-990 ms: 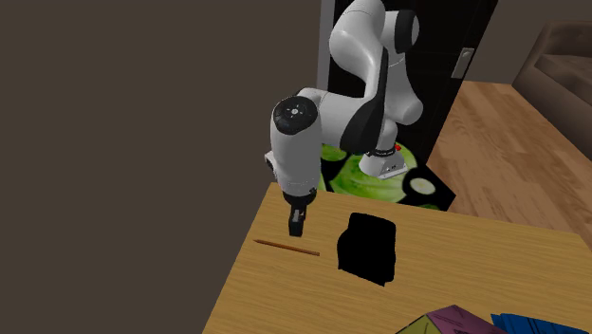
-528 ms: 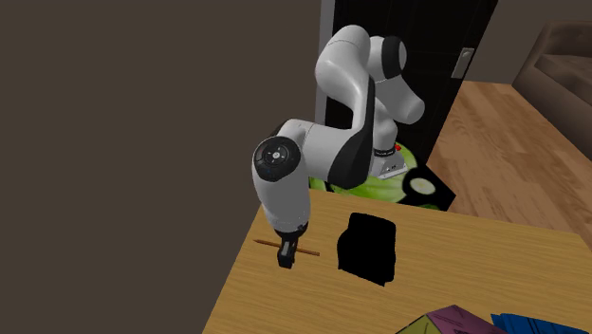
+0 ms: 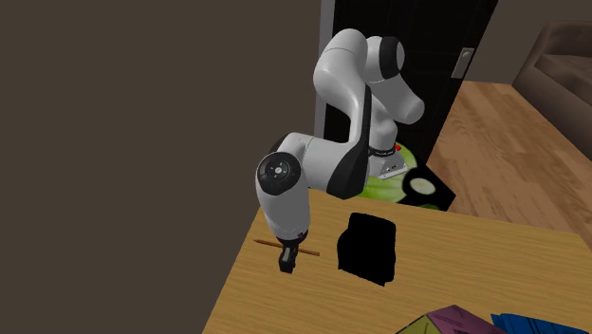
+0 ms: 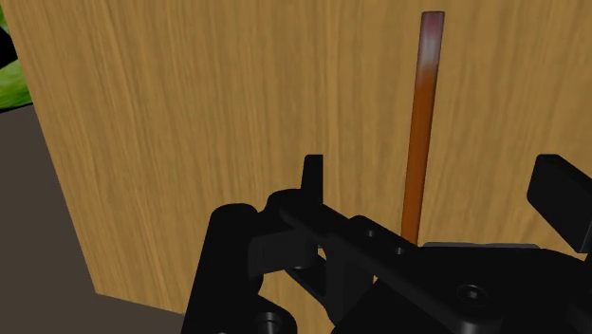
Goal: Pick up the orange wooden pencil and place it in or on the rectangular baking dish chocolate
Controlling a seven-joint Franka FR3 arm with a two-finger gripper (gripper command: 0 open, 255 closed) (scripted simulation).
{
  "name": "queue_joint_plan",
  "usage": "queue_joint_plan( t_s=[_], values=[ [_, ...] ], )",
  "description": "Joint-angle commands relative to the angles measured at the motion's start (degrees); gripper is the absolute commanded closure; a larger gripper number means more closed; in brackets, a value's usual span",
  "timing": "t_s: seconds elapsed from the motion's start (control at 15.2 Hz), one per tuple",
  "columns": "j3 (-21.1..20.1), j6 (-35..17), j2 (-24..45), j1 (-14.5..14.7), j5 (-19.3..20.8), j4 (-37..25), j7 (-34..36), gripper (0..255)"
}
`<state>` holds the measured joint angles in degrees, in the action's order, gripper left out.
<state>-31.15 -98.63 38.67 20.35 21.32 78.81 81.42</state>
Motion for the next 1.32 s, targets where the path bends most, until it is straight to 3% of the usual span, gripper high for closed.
queue_joint_plan(
  t_s=[0.0, 0.26, 0.33, 0.92, 1.25],
  values=[
    [0.0, -0.2, 0.0, 0.0, 0.0, 0.2, 0.0, 0],
    [0.0, -0.2, 0.0, 0.0, 0.0, 0.2, 0.0, 0],
    [0.0, -0.2, 0.0, 0.0, 0.0, 0.2, 0.0, 255],
    [0.0, -0.2, 0.0, 0.0, 0.0, 0.2, 0.0, 255],
    [-0.4, 2.9, -1.2, 0.1, -0.6, -1.9, -0.5, 255]
  ],
)
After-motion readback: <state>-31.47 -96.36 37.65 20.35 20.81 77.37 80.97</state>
